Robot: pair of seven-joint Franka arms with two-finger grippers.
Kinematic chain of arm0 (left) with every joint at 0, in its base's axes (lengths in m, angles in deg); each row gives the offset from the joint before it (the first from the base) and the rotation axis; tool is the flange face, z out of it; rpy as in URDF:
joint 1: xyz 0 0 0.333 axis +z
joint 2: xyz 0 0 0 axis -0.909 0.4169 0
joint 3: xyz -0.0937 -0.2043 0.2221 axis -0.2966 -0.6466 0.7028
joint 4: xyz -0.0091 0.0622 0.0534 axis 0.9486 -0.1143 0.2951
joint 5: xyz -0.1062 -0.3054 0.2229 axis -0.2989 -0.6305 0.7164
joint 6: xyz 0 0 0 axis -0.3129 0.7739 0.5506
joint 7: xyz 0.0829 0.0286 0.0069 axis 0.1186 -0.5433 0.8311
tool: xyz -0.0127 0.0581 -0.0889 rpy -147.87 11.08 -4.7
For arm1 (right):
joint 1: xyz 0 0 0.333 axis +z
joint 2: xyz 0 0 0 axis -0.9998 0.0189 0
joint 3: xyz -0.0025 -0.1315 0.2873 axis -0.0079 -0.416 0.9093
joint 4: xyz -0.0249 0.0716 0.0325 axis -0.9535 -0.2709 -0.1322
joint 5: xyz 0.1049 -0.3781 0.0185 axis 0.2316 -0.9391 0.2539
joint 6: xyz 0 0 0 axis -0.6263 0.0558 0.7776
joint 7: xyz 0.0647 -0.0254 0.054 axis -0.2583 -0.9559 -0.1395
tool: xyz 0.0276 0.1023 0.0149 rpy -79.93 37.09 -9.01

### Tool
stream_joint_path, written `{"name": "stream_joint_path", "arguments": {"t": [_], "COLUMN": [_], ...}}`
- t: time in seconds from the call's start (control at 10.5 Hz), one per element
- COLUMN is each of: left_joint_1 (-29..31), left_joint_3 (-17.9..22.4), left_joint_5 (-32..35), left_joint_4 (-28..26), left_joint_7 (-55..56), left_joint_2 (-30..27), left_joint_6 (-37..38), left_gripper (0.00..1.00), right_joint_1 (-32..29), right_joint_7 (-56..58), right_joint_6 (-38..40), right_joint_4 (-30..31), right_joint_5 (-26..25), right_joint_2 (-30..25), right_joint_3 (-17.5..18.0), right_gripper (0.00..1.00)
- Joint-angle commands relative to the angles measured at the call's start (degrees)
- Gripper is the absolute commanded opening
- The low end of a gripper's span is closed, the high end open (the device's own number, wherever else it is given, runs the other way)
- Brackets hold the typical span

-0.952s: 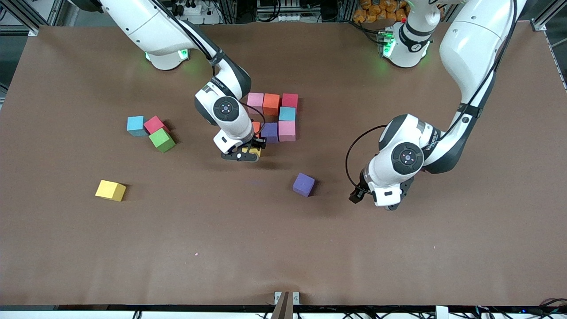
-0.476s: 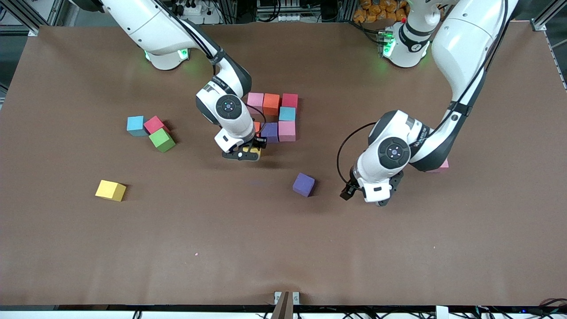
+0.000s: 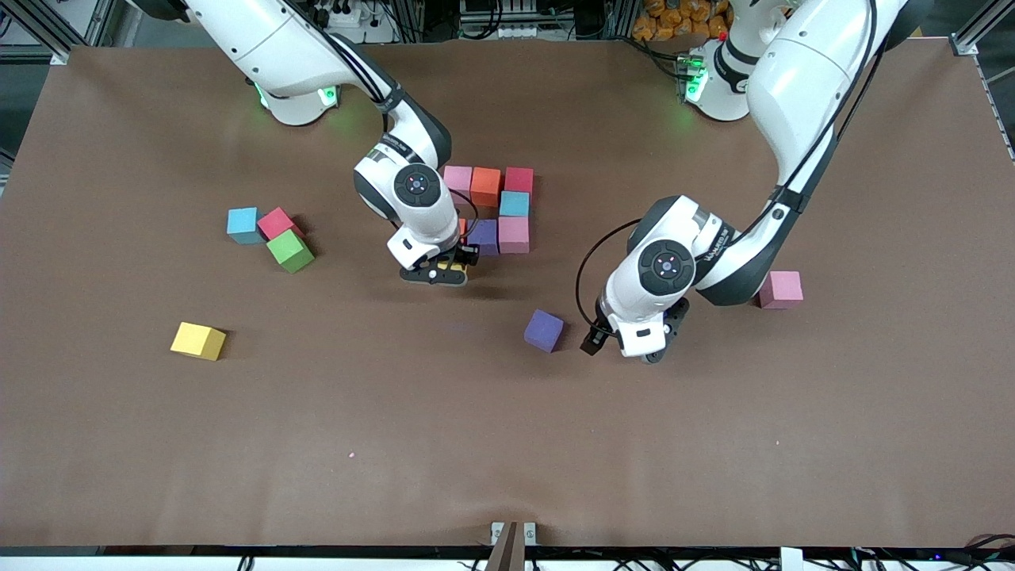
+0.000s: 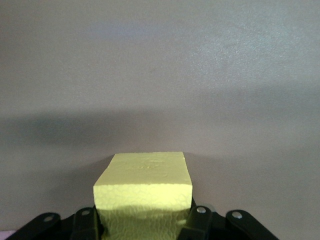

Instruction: Form number 2 with 11 blocks

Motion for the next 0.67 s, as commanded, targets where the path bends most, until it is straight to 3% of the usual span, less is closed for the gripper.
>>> {"name": "stream_joint_path", "arguments": {"t": [0.0,0.38,0.48,0.57], "left_joint_1": [-0.29,0.15,0.23,0.23], "left_joint_3": [0.68,1.55,1.56,1.56], "left_joint_5": [-0.49,-0.40,-0.40,-0.49], "left_joint_4": [1.31,1.92,1.92,1.92], "left_joint_7": [1.34,1.25,1.26,1.34], "left_joint_2": [0.98,1.16,1.16,1.16], "left_joint_6": [-0.58,-0.94,-0.94,-0.94], "left_gripper": [1.00,1.00,1.00,1.00], "right_joint_1": [0.70,0.70,0.61,0.26], "right_joint_7": [-1.57,-1.57,-1.57,-1.83], "right_joint_6": [0.53,0.45,0.53,0.53], "right_joint_4": [-0.29,-0.29,-0.37,-0.46], "right_joint_5": [-2.84,-3.27,-3.28,-3.19], "right_joint_2": [1.33,1.59,1.60,1.60], "right_joint_3": [-1.00,-1.00,-1.00,-1.09], "right_gripper": [0.14,0.16,0.37,0.69]}}
